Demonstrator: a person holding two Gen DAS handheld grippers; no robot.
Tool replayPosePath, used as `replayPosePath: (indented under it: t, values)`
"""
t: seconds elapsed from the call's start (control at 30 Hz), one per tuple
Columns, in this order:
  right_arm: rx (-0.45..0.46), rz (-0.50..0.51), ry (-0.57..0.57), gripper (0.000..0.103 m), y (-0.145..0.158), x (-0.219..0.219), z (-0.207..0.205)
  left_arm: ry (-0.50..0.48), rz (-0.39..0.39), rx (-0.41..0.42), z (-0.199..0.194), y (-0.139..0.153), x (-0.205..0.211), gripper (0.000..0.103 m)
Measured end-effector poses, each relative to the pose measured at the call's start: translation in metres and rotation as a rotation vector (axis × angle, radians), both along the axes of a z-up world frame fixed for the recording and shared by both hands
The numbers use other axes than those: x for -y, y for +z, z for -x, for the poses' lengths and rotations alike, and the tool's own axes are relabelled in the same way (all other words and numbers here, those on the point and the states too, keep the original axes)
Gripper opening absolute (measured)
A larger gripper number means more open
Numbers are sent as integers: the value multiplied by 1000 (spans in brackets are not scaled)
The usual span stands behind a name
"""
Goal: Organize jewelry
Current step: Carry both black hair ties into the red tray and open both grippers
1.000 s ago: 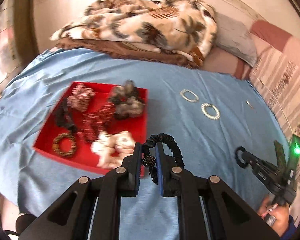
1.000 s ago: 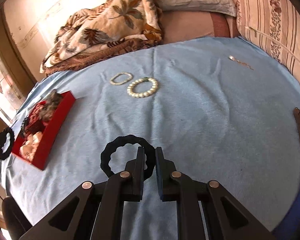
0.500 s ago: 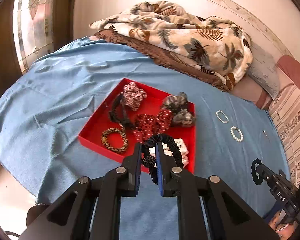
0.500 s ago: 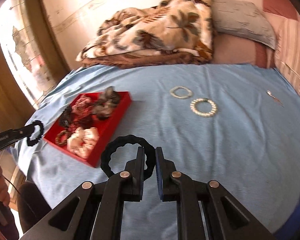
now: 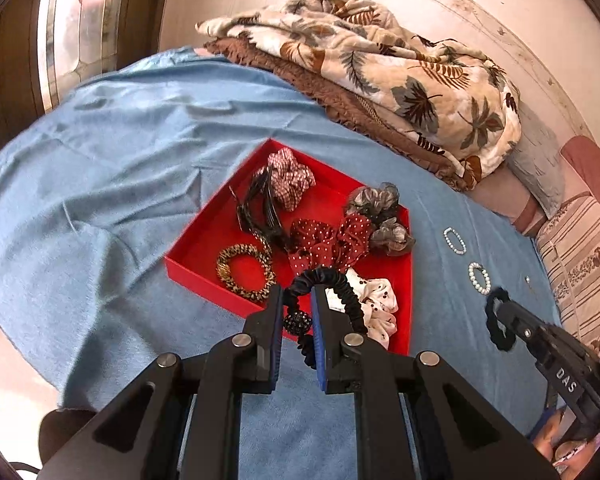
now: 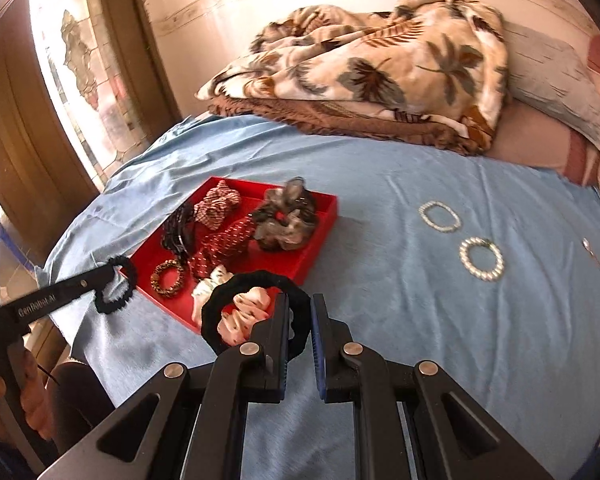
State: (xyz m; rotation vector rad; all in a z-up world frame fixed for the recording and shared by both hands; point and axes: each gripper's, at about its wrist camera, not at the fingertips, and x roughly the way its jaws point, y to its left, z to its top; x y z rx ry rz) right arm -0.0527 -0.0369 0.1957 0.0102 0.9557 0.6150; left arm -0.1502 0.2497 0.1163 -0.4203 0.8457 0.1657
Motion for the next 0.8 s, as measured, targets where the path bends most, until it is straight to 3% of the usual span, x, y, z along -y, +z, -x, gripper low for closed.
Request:
replayPosePath:
  t: [0.37,0.8]
  values:
    - [-45,17,88,12,-10,-84,-67,10,18,-46,-38,-32,-10,13]
    - [-152,109,172,12,-70,-179,-140,-6,11,-74,-60,-61,-13,13]
